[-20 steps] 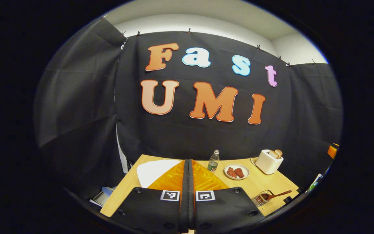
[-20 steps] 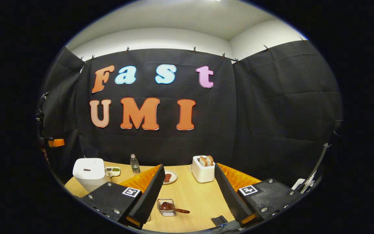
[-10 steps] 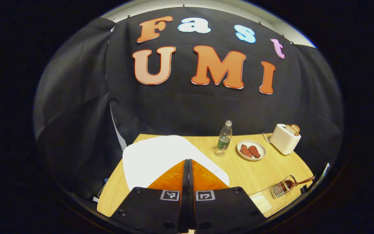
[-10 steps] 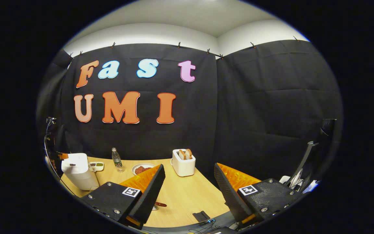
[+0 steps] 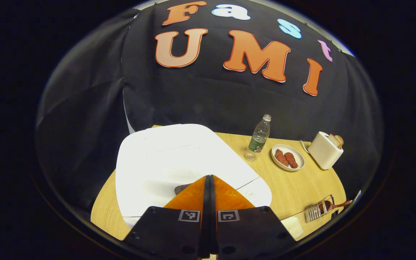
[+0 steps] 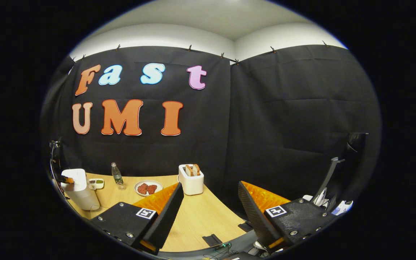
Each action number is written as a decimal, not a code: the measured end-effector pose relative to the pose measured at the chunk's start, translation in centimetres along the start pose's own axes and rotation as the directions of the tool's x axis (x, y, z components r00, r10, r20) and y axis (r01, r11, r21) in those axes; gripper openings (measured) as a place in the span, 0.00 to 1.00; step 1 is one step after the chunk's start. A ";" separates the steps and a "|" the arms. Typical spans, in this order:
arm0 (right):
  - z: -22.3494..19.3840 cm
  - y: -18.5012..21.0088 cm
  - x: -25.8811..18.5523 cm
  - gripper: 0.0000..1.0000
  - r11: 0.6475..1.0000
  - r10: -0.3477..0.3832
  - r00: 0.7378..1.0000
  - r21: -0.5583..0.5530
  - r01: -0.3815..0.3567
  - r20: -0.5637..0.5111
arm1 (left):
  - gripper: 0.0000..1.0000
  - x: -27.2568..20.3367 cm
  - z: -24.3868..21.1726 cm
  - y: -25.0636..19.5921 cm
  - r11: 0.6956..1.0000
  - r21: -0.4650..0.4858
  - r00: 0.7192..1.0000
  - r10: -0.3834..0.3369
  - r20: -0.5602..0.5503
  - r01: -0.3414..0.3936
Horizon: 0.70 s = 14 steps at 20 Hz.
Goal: Close the left gripper, press the button to open the rice cooker; take a wooden spoon from the chopstick holder with the right hand, scoop a spoonful of rice and pour it into the rice cooker, then put the wooden spoon back into the chopstick holder.
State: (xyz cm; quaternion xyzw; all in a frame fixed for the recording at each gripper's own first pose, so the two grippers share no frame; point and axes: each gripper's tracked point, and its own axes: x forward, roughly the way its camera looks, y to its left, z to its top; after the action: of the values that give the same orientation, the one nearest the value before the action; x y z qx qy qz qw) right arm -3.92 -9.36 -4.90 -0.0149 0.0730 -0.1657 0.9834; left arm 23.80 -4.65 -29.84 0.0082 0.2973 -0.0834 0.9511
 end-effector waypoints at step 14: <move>-1.4 4.0 1.1 0.95 0.996 0.085 0.996 0.027 -0.085 -0.011 | 0.04 -5.1 10.0 0.9 0.998 0.011 0.979 0.064 0.195 -0.068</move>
State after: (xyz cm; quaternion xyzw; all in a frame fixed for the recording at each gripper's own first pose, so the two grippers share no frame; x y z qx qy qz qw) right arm -1.84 -5.93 -6.63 0.0022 0.0772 -0.1248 0.9892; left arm 25.50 -3.64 -18.75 0.0181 0.2017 -0.0548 0.9777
